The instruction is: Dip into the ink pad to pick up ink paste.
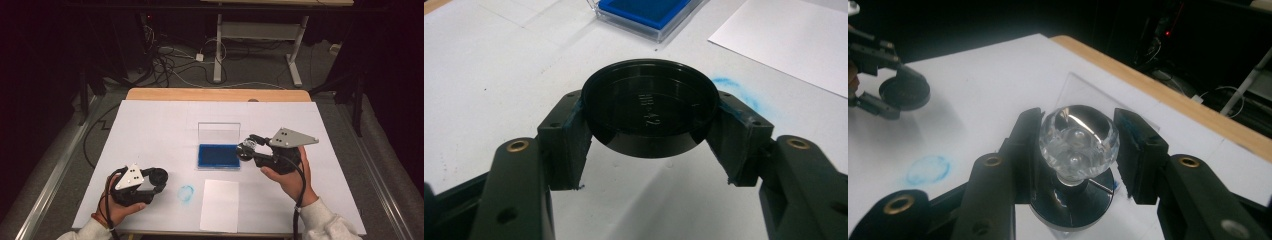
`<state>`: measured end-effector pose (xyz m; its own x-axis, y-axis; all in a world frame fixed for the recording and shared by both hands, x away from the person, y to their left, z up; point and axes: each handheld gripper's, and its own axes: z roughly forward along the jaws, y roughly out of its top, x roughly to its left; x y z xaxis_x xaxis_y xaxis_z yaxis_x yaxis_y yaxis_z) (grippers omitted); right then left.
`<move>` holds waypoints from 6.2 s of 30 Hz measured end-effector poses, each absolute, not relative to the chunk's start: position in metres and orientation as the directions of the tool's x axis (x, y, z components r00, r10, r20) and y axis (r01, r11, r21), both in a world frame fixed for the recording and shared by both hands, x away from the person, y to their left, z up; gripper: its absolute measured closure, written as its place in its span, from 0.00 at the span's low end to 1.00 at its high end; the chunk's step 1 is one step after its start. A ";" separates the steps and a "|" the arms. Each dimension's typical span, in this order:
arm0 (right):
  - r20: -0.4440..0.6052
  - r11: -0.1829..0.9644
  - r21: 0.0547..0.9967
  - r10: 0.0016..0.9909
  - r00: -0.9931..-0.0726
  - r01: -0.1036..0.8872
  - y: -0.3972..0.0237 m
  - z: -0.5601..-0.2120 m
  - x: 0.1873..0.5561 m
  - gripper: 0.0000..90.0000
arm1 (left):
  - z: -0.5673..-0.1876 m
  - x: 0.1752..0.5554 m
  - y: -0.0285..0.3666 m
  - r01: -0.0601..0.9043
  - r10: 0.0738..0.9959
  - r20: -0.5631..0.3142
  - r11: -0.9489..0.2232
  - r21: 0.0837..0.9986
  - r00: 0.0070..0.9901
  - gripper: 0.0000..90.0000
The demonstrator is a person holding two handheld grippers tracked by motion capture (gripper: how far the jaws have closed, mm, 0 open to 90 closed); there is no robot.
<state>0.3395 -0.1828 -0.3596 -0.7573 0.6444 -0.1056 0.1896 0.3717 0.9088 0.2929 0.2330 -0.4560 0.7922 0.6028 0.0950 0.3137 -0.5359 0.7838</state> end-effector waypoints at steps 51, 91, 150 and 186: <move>-0.076 0.535 0.771 0.616 -0.784 0.346 -0.071 -0.436 0.413 0.63 | -0.462 0.296 0.227 0.333 0.585 0.097 -0.580 0.743 0.805 0.41; -0.117 0.544 0.778 0.619 -0.777 0.315 -0.072 -0.439 0.408 0.63 | -0.461 0.291 0.217 0.288 0.547 0.135 -0.616 0.733 0.826 0.41; -0.118 0.400 0.890 0.667 -0.736 0.220 -0.134 -0.373 0.390 0.63 | -0.462 0.290 0.231 0.321 0.586 0.119 -0.590 0.741 0.801 0.41; -0.147 0.533 0.781 0.664 -0.734 0.326 -0.111 -0.440 0.401 0.63 | -0.465 0.290 0.228 0.332 0.583 0.114 -0.600 0.728 0.804 0.41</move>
